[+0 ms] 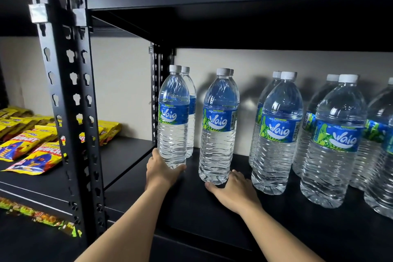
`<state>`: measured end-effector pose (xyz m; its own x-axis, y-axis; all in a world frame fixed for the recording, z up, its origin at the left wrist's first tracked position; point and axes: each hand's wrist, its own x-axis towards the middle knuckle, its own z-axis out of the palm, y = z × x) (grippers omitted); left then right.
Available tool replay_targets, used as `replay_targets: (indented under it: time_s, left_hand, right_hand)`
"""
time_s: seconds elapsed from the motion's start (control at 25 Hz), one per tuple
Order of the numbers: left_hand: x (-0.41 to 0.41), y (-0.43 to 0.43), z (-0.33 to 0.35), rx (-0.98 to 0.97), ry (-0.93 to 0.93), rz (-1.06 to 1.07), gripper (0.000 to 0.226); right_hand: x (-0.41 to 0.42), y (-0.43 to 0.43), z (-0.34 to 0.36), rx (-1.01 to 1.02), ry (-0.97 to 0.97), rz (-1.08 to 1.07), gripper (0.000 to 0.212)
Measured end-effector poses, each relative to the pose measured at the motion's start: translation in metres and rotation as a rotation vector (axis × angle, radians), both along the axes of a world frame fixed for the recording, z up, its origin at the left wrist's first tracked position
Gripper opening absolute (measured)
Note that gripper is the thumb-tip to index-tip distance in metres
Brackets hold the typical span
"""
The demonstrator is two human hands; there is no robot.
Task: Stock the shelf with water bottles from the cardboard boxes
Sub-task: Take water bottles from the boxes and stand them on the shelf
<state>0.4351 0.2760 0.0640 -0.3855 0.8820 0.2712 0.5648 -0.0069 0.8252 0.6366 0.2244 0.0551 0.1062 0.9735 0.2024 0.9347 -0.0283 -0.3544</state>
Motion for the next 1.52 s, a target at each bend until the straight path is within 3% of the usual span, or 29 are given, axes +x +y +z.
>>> replay_targets:
  time_s: [0.36, 0.68, 0.88, 1.0, 1.16, 1.36, 1.52]
  left_hand:
    - [0.001, -0.004, 0.003, 0.001, 0.001, 0.041, 0.082]
    - [0.002, -0.008, 0.007, -0.023, 0.027, 0.019, 0.088]
    - [0.0, -0.025, 0.02, -0.165, -0.035, -0.027, 0.117]
    - [0.008, -0.059, 0.02, -0.21, 0.061, -0.039, 0.092]
    - [0.019, -0.117, 0.007, -0.131, 0.13, -0.118, 0.062]
    - [0.05, -0.201, -0.012, 0.004, 0.493, -0.258, 0.047]
    - [0.084, -0.267, 0.0, -0.104, 0.408, -0.461, 0.044]
  right_hand:
    - [0.0, -0.009, 0.008, 0.044, 0.044, -0.004, 0.068]
    - [-0.001, -0.007, 0.007, 0.012, 0.084, -0.021, 0.071]
    - [-0.002, -0.007, 0.008, 0.004, 0.097, -0.043, 0.084]
    - [-0.006, -0.021, 0.012, -0.056, -0.011, -0.019, 0.073]
    - [-0.006, -0.076, 0.015, -0.042, -0.074, 0.052, 0.055]
    - [0.038, -0.187, 0.002, 0.095, 0.024, 0.241, 0.047]
    - [0.084, -0.273, -0.002, 0.037, 0.157, 0.177, 0.043]
